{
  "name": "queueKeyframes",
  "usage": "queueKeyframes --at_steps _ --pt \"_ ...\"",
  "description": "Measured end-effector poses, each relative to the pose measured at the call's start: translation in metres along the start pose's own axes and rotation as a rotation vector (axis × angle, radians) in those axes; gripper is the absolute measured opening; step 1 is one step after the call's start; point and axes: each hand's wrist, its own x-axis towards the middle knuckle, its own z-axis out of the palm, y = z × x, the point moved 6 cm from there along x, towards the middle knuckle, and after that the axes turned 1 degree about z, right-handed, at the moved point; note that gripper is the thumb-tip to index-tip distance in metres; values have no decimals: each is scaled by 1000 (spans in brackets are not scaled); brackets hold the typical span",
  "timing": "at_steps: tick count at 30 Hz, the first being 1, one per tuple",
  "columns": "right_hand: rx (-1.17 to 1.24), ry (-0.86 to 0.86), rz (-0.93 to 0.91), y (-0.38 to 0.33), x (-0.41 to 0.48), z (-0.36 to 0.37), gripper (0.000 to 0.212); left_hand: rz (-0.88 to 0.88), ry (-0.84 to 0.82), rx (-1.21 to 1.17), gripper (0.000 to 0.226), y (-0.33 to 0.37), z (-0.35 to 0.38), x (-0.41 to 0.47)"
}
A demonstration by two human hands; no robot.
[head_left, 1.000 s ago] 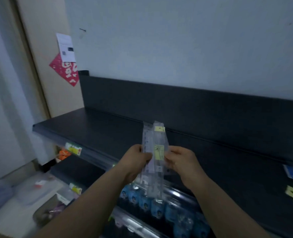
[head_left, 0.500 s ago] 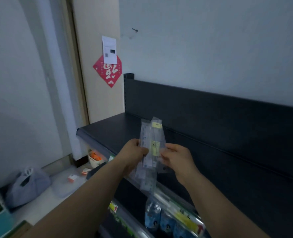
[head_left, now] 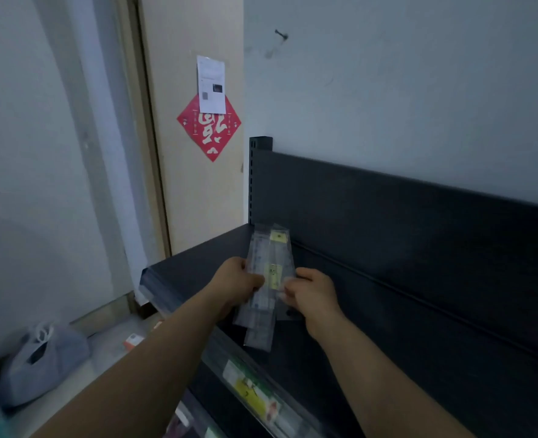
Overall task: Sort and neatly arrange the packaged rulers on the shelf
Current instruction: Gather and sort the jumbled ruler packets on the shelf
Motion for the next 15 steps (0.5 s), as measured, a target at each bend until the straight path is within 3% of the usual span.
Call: queueKeyframes --at_steps 4,10,15 --pt "-168 76 -30 -4 25 22 27 54 -44 137 19 -7 -17 42" --pt "-697 192 -197 -9 42 42 7 200 -124 491 31 -18 -29 87" --pt "-1035 237 -267 -20 32 48 16 339 -97 824 49 -20 -37 96"
